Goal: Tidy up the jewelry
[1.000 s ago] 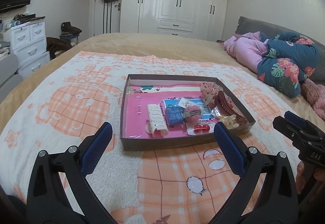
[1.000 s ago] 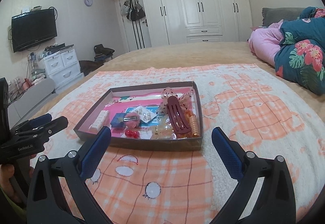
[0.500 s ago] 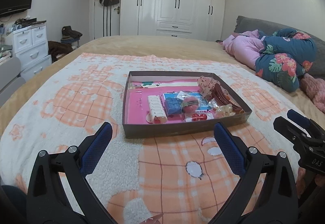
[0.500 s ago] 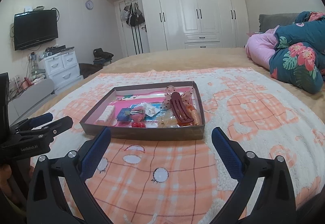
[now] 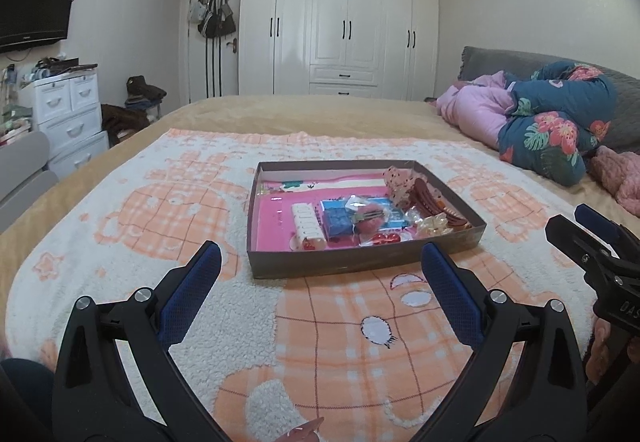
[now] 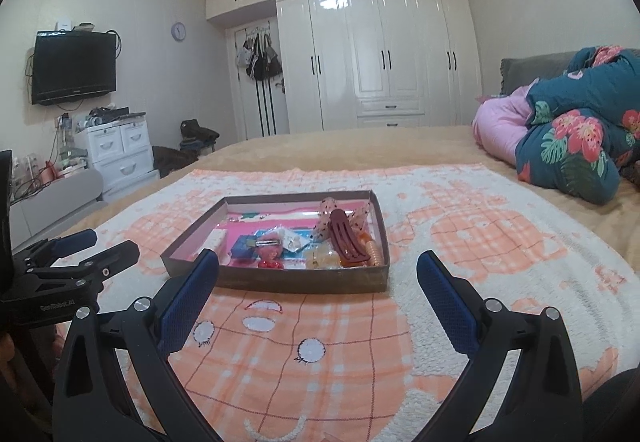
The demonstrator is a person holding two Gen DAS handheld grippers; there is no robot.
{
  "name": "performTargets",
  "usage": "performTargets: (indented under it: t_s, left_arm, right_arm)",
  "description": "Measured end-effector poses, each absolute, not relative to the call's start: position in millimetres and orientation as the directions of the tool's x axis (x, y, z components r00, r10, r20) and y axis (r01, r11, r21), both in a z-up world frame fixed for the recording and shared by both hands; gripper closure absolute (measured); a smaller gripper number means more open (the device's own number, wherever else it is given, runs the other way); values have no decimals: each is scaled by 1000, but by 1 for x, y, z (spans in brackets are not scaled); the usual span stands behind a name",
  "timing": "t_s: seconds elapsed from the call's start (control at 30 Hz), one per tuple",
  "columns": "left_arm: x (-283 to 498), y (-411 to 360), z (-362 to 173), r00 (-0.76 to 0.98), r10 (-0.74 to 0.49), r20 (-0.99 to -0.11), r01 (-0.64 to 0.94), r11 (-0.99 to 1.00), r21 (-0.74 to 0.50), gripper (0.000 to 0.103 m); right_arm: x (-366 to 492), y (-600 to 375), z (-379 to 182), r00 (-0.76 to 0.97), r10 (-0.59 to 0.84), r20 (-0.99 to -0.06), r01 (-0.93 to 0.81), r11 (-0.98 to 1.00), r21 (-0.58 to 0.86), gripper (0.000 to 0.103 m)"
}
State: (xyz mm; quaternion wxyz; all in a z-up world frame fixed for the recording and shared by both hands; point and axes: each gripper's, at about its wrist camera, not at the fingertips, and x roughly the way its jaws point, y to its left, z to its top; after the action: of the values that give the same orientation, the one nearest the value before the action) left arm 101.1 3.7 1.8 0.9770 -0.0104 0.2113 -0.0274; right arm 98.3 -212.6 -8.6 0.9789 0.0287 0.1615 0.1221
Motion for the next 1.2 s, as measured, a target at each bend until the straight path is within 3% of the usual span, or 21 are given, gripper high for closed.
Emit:
performTargets:
  t_s: [0.43, 0.7, 0.83, 1.2]
  left_arm:
    - [68, 11, 8, 921, -80, -381, 59, 996, -69, 11]
    - [49, 13, 3, 916, -79, -394, 57, 996, -67, 11]
    - [47, 17, 2, 924, -66, -377, 44, 997, -68, 11]
    - [50, 18, 0, 923, -61, -380, 39, 997, -66, 11]
  right_arm:
    - [55, -209, -7, 938, 244, -245, -233, 970, 75, 6]
    - [26, -204, -13, 935, 247, -254, -240, 969, 56, 6]
    - [19, -203, -13, 948, 243, -206, -241, 970, 34, 6]
    - [28, -202, -18, 943, 240, -230, -241, 970, 24, 6]
